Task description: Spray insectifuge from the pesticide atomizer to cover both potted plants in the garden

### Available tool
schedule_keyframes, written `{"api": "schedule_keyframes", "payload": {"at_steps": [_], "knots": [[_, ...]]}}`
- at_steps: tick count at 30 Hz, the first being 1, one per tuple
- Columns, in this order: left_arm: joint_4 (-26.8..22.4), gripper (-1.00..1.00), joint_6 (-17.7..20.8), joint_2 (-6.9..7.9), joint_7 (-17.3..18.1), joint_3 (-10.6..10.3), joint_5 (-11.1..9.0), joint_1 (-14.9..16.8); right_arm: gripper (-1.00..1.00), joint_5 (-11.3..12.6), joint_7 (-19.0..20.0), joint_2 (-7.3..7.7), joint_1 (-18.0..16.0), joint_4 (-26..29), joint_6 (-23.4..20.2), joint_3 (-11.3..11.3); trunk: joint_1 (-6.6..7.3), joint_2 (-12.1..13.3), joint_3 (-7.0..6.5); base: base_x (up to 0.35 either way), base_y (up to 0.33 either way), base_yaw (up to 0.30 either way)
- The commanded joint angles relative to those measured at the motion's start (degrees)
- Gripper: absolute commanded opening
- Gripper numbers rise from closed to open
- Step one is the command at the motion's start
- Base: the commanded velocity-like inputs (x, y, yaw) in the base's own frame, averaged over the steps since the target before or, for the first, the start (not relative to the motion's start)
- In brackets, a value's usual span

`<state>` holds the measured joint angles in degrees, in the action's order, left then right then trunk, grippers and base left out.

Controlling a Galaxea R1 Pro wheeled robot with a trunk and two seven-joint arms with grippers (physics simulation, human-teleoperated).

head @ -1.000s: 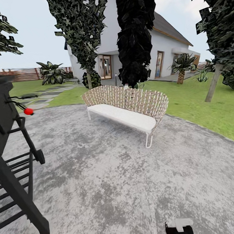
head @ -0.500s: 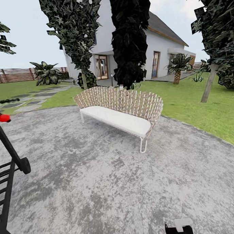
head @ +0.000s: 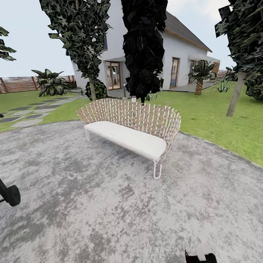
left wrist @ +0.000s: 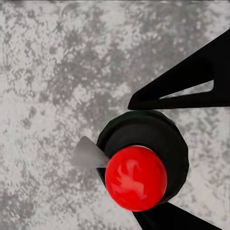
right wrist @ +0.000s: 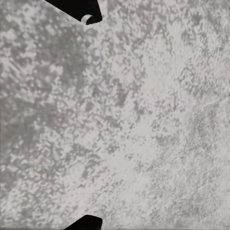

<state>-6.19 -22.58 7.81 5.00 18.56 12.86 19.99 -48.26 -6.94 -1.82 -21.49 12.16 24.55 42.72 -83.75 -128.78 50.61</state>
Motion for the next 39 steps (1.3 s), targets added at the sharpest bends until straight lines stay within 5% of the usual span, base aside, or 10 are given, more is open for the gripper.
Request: {"api": "schedule_keyframes", "payload": {"at_steps": [1,9,27,33,39], "knots": [[0.0,-1.0,-0.2,0.01,0.3,0.5,0.4,0.0,1.0,-0.6,-0.3,-0.03,0.0,0.0,0.1,0.3,-0.02,0.0,0.05,0.309,-0.127,0.0],[0.0,-1.0,-0.2,0.17,0.3,0.5,0.4,0.0,1.0,-0.6,-0.4,-0.03,0.0,0.0,0.1,0.3,-0.02,0.0,0.05,0.335,-0.02,0.056],[0.0,-1.0,-0.2,0.12,0.0,0.7,0.5,0.0,1.0,-0.4,-0.7,0.04,0.0,0.0,0.1,0.4,-0.02,0.0,0.05,0.34,0.007,0.271],[-0.1,-1.0,-0.3,0.05,-5.7,4.0,0.4,0.0,1.0,-0.3,-0.8,0.06,0.0,0.1,0.2,0.5,-0.02,0.0,0.05,0.206,0.021,0.278],[-0.5,-1.0,-0.4,-0.15,-6.1,4.4,0.3,0.0,1.0,-0.3,-0.7,0.06,0.0,0.0,0.2,0.5,-0.02,0.0,0.05,0.012,0.001,0.278]]}}
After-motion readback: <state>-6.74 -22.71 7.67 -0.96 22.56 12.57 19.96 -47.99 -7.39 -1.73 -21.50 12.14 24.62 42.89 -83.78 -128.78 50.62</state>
